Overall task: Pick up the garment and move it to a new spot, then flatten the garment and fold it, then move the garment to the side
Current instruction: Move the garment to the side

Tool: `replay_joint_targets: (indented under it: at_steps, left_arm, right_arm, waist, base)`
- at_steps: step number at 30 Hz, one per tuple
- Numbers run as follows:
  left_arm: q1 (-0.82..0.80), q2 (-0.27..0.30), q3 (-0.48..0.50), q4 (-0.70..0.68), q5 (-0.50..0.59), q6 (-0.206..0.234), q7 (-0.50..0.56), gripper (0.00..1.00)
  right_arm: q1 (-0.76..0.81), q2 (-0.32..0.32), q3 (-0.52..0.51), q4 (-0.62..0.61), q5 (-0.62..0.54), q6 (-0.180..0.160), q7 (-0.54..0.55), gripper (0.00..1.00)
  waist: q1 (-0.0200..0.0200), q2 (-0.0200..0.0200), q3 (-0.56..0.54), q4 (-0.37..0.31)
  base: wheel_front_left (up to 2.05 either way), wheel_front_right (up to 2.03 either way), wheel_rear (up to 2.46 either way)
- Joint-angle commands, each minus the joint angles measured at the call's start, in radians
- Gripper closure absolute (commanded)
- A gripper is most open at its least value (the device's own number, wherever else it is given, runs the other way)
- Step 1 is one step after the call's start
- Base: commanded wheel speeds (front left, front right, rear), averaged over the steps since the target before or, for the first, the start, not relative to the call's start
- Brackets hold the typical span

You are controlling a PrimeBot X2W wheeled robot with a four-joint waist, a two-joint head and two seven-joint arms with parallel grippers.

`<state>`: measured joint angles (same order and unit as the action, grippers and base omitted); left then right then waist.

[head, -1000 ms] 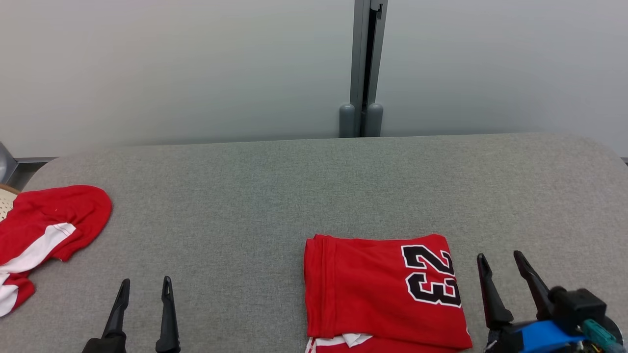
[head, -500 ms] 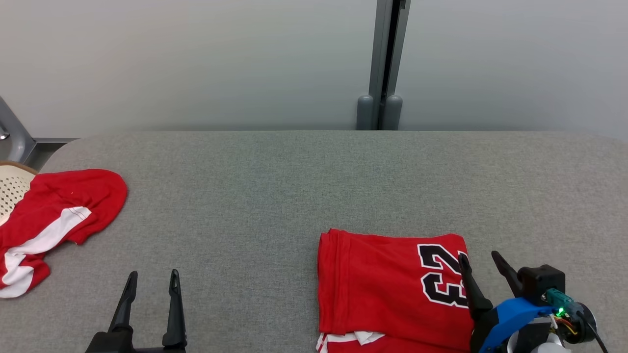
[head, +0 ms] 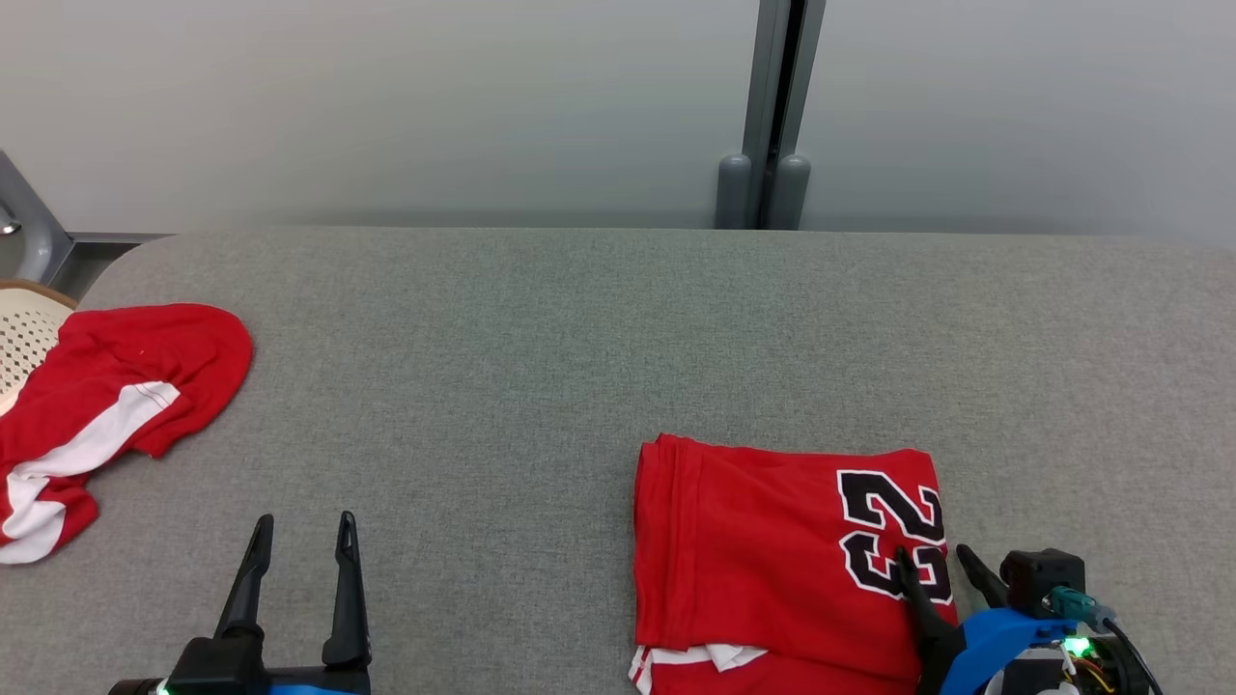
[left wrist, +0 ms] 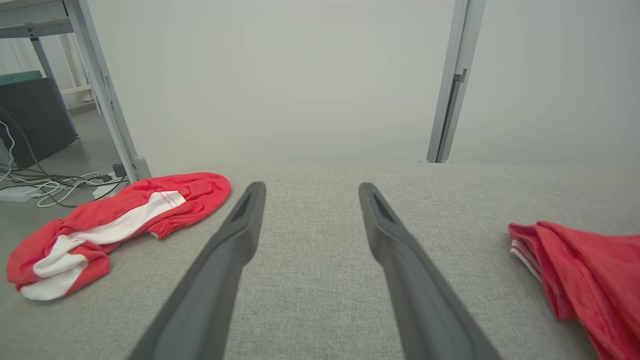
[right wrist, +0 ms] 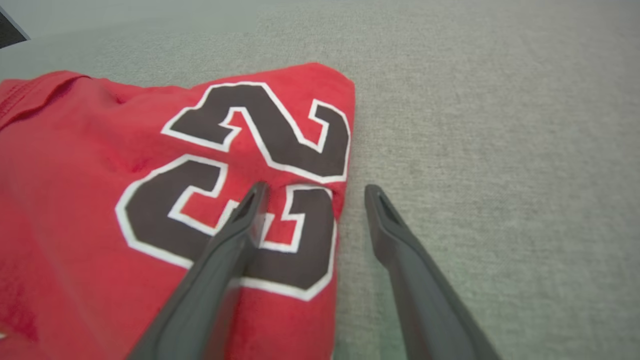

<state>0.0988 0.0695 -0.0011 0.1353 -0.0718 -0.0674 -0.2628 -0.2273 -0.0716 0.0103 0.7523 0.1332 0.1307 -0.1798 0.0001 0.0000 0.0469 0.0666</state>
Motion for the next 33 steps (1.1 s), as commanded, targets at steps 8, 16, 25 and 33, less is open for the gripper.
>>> replay_joint_targets:
  at_steps: [8,16,25,33]
  left_arm:
    - [-0.025,0.008,0.000,0.007,-0.003,0.000,-0.002,0.00]
    - [-0.028,0.006,-0.004,0.001,-0.001,0.002,-0.002,0.00]
    - [-0.035,0.001,-0.003,-0.021,-0.006,0.007,-0.002,0.00]
    - [-0.071,-0.010,-0.028,-0.076,-0.016,0.025,-0.002,0.00]
  right_arm:
    - [-0.058,0.013,0.056,0.140,0.082,0.000,-0.044,0.00]
    - [-0.085,0.016,0.106,0.140,0.134,0.000,-0.078,1.00]
    - [-0.095,-0.036,0.087,0.047,0.142,0.000,-0.086,1.00]
    - [-0.086,-0.103,0.033,-0.034,0.131,0.000,-0.086,1.00]
  waist:
    - [-0.0001,0.0000,0.012,-0.003]
    - [-0.0001,0.0000,0.016,-0.009]
    - [-0.0001,0.0000,0.028,-0.017]
    - [-0.0001,0.0000,0.092,-0.072]
  base:
    - [0.00,0.00,0.00]
    - [0.00,0.00,0.00]
    - [0.00,0.00,0.00]
    - [0.00,0.00,0.00]
